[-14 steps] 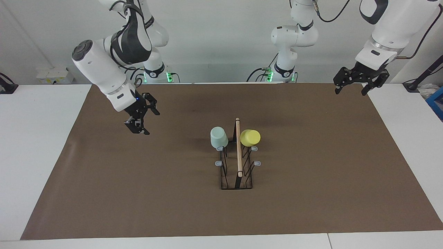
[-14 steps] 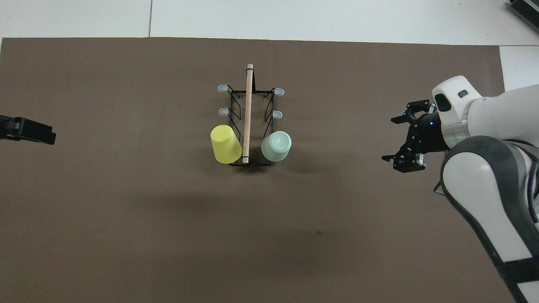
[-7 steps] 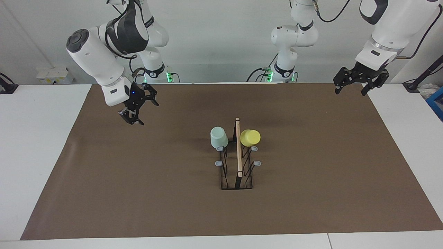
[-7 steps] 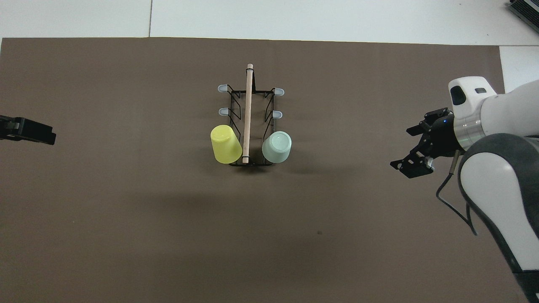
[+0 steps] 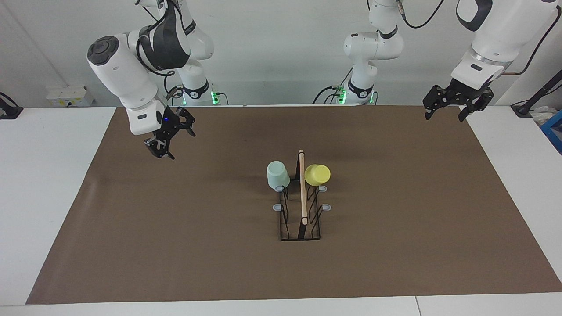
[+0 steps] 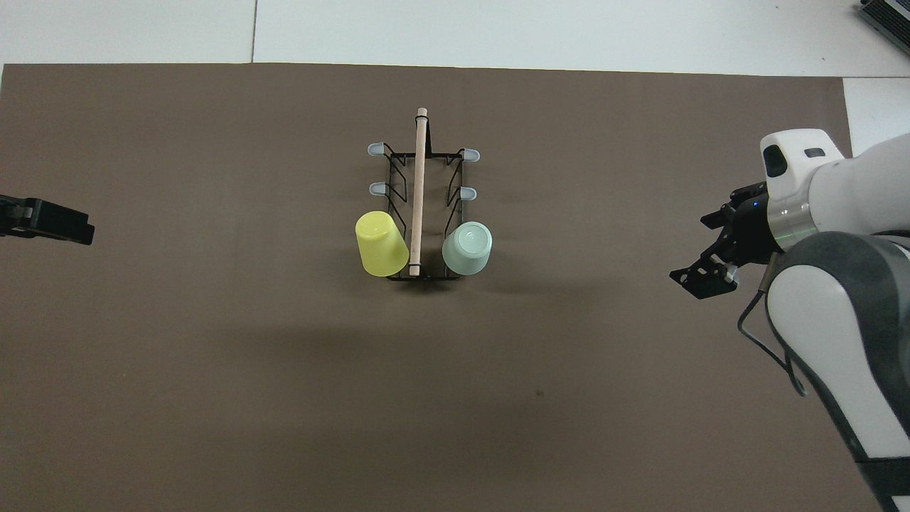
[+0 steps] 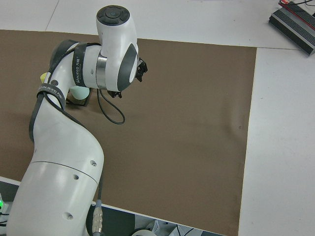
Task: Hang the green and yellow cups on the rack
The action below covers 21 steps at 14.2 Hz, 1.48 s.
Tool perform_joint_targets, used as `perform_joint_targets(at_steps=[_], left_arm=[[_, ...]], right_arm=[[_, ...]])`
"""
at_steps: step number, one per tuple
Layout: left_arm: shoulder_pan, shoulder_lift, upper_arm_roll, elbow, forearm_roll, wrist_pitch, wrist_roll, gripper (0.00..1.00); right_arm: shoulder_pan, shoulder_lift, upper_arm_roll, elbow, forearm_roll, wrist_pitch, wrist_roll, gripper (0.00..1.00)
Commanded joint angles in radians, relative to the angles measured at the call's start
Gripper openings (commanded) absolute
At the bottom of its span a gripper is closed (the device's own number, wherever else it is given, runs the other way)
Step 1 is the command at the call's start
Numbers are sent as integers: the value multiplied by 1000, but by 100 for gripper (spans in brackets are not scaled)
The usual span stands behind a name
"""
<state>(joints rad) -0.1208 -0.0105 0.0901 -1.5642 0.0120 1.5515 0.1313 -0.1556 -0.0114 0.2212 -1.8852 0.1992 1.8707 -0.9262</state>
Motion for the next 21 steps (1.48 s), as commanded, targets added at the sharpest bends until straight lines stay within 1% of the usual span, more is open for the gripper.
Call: perform_joint_targets(at_steps=[1, 3, 6, 8, 9, 10, 11, 15, 18, 21], left_arm=[[9, -19, -4, -19, -7, -4, -10, 100], [10, -19, -3, -16, -7, -2, -4, 100], [10, -19, 0, -13, -7, -2, 1, 100], [12, -19, 0, -11, -9, -2, 4, 100], [12, -19, 0, -11, -9, -4, 5, 100], [12, -19, 0, -13, -9, -2, 5, 100], [12, -19, 0, -13, -9, -2, 7, 100], [16, -17, 5, -8, -15, -4, 63, 100], [16, -17, 6, -5, -21, -4, 67, 100], [21, -17, 10, -4, -23, -4, 73, 100]], right_arm=[[-21, 7, 9, 14, -26, 13, 27, 100], [-24, 7, 3, 18, -27, 5, 61, 100], [-38, 10, -5, 37, -67, -56, 304, 100], [-12, 14, -2, 70, -142, -99, 473, 100], [22, 14, -5, 89, -148, -138, 560, 100], [46, 16, -25, 100, -150, -163, 632, 100], [65, 18, -43, 107, -147, -168, 668, 100], [151, 18, -115, 104, -133, -180, 713, 100], [169, 16, -123, 104, -133, -185, 774, 100], [185, 16, -128, 107, -135, -193, 787, 100]])
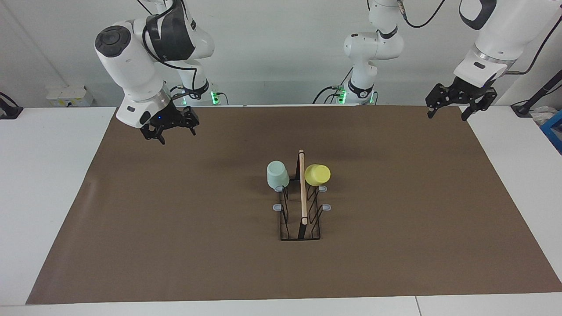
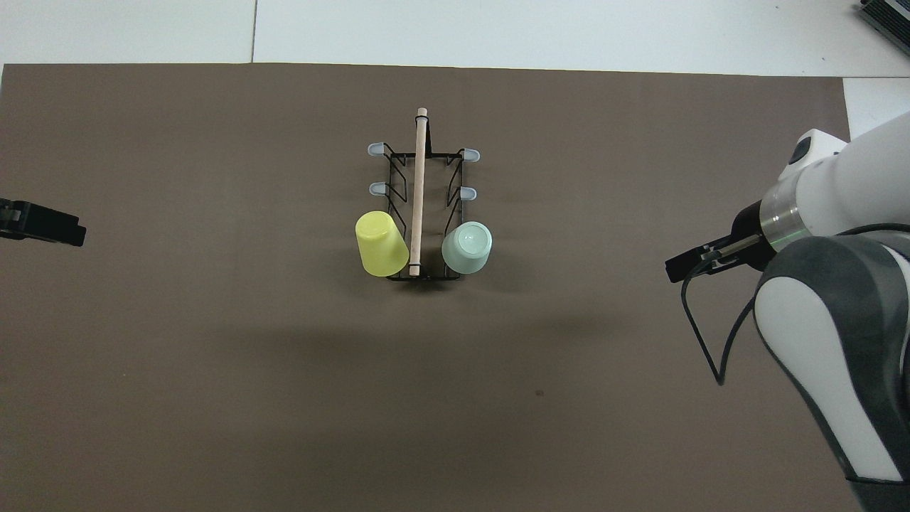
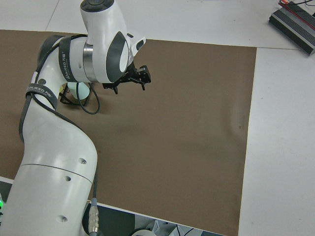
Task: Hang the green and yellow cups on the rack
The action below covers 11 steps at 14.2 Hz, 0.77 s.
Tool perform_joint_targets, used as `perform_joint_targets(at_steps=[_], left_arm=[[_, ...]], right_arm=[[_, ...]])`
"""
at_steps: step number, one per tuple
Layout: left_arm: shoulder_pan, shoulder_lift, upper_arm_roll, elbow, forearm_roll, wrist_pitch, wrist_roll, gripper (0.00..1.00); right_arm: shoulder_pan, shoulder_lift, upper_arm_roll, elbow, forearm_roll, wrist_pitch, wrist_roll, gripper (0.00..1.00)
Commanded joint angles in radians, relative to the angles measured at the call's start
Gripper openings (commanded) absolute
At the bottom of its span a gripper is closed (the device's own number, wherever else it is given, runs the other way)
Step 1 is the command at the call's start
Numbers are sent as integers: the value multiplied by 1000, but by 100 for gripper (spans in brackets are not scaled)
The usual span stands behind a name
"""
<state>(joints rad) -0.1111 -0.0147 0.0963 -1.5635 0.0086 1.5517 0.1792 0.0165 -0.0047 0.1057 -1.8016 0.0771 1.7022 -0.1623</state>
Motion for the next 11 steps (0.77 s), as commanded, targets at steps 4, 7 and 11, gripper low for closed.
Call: perform_joint_targets(at_steps=[4, 7, 11], left_arm=[[18, -14, 5, -9, -45, -5, 29, 100], [18, -14, 5, -9, -45, -4, 32, 100], [18, -14, 5, -10, -45, -4, 32, 100]], right_arm=[[14, 11, -12, 24, -22, -19, 24, 100], [13, 15, -15, 39, -28, -1, 30, 100], [17, 18, -21, 37, -103, 20, 47, 100]])
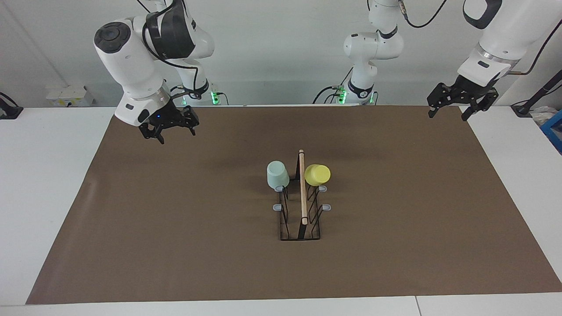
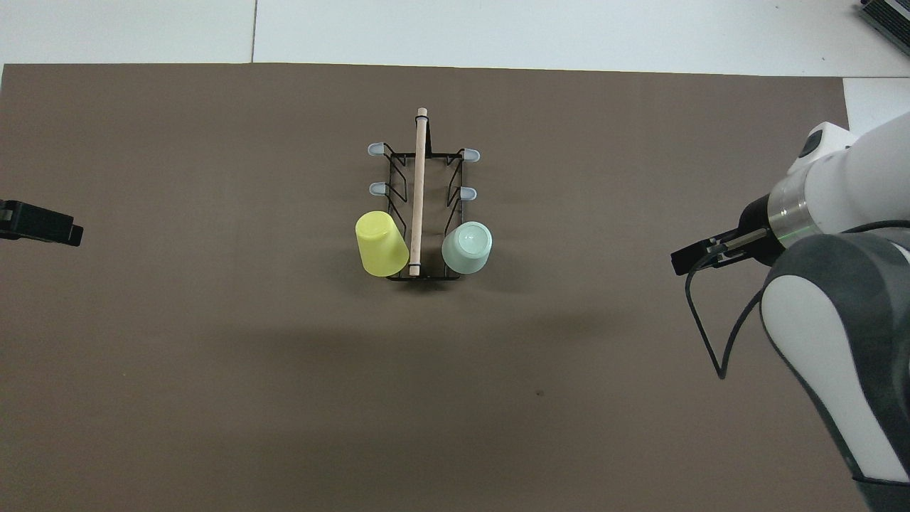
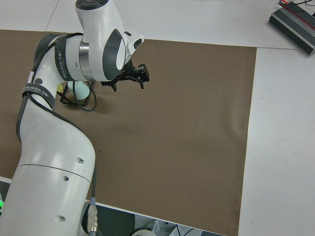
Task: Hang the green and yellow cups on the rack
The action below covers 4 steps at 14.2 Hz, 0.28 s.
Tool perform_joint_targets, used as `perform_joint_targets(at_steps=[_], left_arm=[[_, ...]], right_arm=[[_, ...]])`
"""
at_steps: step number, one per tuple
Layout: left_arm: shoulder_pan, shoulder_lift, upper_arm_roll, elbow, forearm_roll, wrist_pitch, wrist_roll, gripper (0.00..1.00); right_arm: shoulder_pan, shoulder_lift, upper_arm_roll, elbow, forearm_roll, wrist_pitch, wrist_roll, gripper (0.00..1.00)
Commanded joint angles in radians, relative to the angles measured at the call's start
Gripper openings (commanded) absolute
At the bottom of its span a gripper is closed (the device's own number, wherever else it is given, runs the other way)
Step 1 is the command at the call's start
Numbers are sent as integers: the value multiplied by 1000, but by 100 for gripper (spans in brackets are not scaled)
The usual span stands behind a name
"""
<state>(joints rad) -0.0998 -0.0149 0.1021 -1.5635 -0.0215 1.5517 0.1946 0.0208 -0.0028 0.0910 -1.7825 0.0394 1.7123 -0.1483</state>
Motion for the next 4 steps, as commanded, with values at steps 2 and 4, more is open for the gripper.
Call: perform_joint_targets(at_steps=[2, 4], left_arm=[[6, -14, 1, -10, -15, -2, 16, 100], [6, -14, 1, -10, -15, -4, 14, 100]], right_arm=[[14, 15, -2, 18, -148, 9, 56, 100], [13, 15, -2, 18, -156, 10, 56, 100]])
